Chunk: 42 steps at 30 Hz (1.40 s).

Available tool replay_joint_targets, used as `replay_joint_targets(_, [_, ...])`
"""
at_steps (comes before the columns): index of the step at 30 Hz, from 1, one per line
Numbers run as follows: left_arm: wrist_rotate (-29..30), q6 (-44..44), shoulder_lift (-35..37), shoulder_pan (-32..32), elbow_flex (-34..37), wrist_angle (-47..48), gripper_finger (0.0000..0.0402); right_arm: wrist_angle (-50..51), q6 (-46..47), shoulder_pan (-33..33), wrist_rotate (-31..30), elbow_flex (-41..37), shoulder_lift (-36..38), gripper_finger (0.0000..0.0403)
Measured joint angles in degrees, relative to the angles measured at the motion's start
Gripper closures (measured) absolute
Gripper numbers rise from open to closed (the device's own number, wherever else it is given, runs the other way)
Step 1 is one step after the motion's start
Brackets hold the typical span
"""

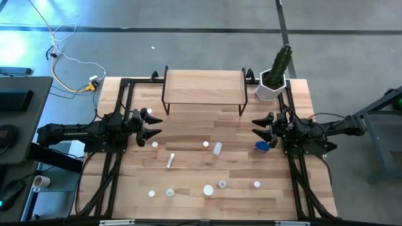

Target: Pick and place medicine bottles onto shelf by color

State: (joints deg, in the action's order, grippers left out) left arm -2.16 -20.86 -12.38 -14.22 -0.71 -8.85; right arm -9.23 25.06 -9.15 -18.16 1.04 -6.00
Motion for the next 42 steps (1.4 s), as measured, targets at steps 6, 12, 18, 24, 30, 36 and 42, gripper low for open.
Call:
replay_joint_targets(6, [0.01,0.00,0.00,0.02,0.00,-0.01,0.0126,0.02,-0.61,-0.02,0.67,-0.01,0.01,0.0135])
replay_joint_targets(12, [0.00,0.00,0.02,0.01,0.00,0.00,0.0126,0.04,-1.94,-0.02,5.64,0.00,0.01,0.0134])
replay_joint_targets(18, [-0.01,0.00,0.02,0.00,0.00,0.00,0.0126,0.95,1.34,-0.02,8.42,0.00,0.02,0.0130])
replay_joint_targets(24, [0.01,0.00,0.01,0.01,0.00,0.00,0.0126,13.40,4.91,0.08,8.51,5.11,0.02,0.0079])
replay_joint_targets(30, [0.00,0.00,0.01,0.02,-0.02,-0.01,0.0126,34.55,5.00,0.13,5.46,15.90,-1.53,0.0038])
replay_joint_targets(36, [0.00,0.00,0.00,0.01,0.00,0.00,0.0126,41.51,10.63,0.13,3.90,21.14,-6.30,0.0038])
replay_joint_targets(42, [0.01,0.00,0.01,0.01,0.00,0.01,0.0126,41.68,13.94,0.13,4.84,25.43,-12.46,0.0049])
